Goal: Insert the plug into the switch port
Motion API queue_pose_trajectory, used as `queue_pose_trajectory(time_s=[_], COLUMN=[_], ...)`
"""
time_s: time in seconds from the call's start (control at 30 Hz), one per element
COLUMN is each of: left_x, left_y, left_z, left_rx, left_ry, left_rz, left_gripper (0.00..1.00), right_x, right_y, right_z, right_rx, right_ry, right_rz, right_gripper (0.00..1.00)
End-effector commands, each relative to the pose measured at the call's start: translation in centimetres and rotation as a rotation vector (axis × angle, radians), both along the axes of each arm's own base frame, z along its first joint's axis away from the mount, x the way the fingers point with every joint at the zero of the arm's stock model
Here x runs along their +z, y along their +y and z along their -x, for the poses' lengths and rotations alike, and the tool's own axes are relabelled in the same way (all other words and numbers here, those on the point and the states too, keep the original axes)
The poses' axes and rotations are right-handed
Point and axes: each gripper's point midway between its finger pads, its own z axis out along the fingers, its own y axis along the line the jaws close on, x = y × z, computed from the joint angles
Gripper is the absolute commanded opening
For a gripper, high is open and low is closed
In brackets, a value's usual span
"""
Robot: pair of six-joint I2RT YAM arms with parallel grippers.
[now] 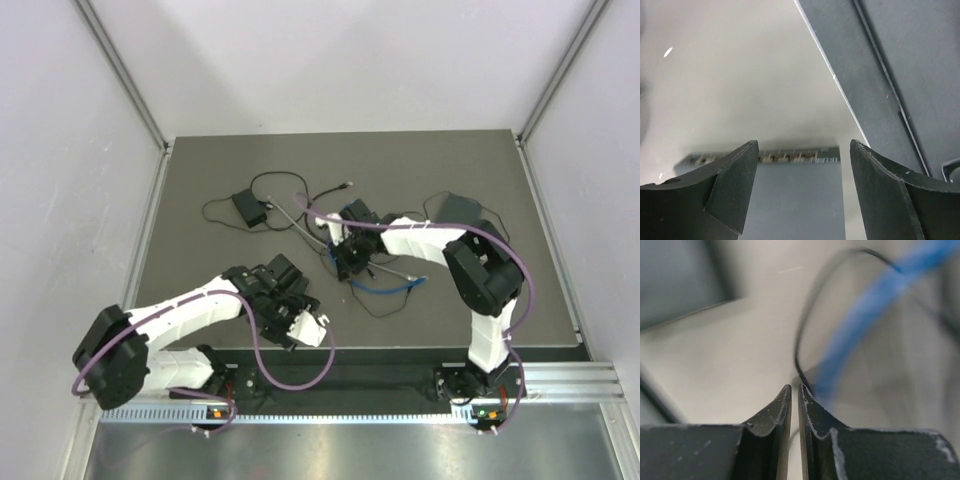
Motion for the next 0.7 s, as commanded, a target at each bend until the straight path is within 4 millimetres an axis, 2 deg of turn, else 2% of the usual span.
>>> queue_pose_trajectory(time_s=[0.0,0.1,0.13,0.2,0.27,0.4,0.43,0.5,0.53,0.57,0.63,0.67], left_x=[-1.3,-2.4,-3.3,-3.9,-4.6,-4.6,-4.7,-4.0,-3.9,-3.5,-1.7,-0.8], left_y=[-1.5,-1.6,-1.3,-0.8,0.6,2.7,3.6,3.8,4.0,3.6,1.9,0.6], left_z=[-0.4,-1.7,-1.9,-3.0,-4.2,-6.7,-7.5,-8.8,-9.3,-9.1,-10.3,-10.0], left_rx=[-0.023,0.008,0.018,0.048,0.082,0.123,0.16,0.166,0.181,0.177,0.202,0.235], left_ry=[-0.011,-0.038,-0.03,-0.056,-0.056,-0.062,-0.057,-0.068,-0.062,-0.037,-0.021,0.036], left_rz=[0.005,-0.03,-0.065,-0.107,-0.143,-0.158,-0.166,-0.154,-0.15,-0.132,-0.067,-0.016], left_gripper=[0.78,0.77,0.76,0.74,0.72,0.7,0.7,0.7,0.7,0.71,0.73,0.74], right_x=[-1.9,-1.4,-1.4,-0.9,-1.0,-1.0,-0.7,-0.3,0.2,0.6,1.8,2.3], right_y=[-7.1,-9.2,-9.8,-11.2,-12.4,-15.3,-15.6,-16.3,-15.8,-15.5,-14.4,-14.2], right_z=[-5.3,-6.6,-6.5,-7.1,-7.2,-8.3,-8.7,-9.1,-9.0,-8.9,-8.2,-8.0], right_rx=[-0.164,-0.187,-0.188,-0.196,-0.187,-0.203,-0.205,-0.207,-0.196,-0.176,-0.14,-0.133], right_ry=[-0.145,-0.185,-0.183,-0.199,-0.208,-0.214,-0.222,-0.226,-0.215,-0.21,-0.193,-0.191], right_rz=[0.257,0.292,0.304,0.322,0.347,0.375,0.374,0.371,0.334,0.315,0.248,0.224], right_gripper=[0.11,0.12,0.12,0.12,0.12,0.11,0.11,0.11,0.11,0.13,0.15,0.19])
